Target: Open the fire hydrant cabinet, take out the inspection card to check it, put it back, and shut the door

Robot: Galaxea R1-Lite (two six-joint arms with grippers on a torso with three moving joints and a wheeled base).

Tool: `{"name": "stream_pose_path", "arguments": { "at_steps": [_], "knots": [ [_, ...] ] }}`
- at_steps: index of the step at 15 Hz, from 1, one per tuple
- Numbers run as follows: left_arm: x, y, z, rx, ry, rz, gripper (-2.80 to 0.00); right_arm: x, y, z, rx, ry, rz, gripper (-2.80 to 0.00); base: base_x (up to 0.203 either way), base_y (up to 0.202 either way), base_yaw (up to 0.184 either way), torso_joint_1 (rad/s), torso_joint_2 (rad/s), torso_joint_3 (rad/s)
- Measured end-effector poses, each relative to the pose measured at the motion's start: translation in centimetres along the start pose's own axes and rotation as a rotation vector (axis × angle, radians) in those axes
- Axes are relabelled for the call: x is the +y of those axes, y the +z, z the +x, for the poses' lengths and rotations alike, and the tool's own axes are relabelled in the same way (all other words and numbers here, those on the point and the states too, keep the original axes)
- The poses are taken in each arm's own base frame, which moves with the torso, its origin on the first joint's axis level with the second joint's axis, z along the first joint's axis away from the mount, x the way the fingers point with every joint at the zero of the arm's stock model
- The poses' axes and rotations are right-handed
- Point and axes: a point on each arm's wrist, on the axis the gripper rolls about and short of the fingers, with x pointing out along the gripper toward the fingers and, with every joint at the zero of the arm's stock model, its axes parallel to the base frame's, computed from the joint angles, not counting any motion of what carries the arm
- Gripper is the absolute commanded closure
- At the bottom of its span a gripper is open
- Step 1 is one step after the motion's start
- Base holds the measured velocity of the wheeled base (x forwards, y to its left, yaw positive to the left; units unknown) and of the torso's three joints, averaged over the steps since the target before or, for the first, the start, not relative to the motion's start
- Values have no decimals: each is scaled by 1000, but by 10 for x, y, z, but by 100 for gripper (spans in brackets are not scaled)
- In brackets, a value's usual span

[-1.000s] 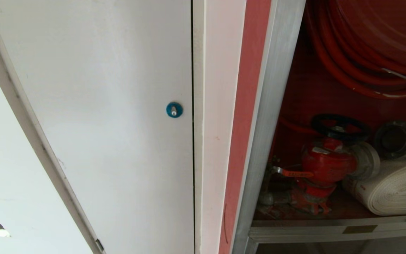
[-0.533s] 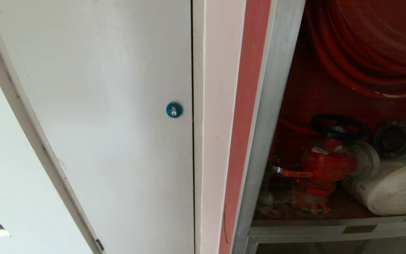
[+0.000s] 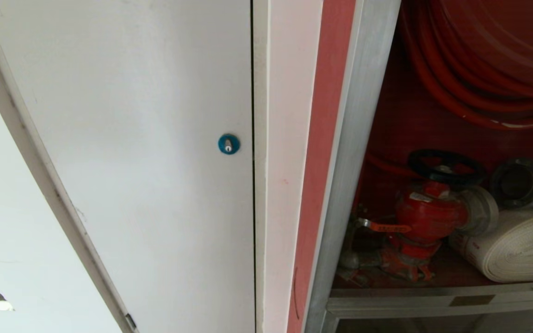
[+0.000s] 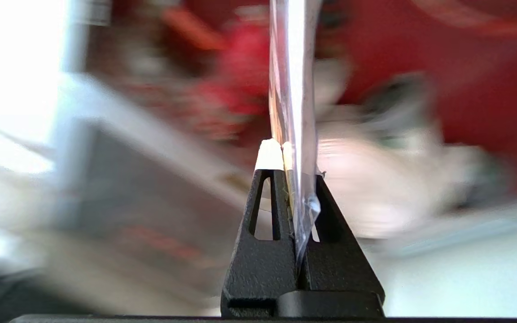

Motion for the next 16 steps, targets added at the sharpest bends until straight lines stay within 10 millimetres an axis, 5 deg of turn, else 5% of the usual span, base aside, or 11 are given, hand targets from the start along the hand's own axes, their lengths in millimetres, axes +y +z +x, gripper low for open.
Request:
{"name": "stream_pose_path", "arguments": {
  "at_steps": [9, 16],
  "knots": [
    [0, 0, 0, 0, 0, 0, 0, 10, 3, 11, -34, 518, 350, 0, 0, 0, 0, 0, 0, 0],
    [0, 0, 0, 0, 0, 0, 0, 6, 19, 49, -4, 846, 489, 0, 0, 0, 0, 0, 0, 0]
  ]
}}
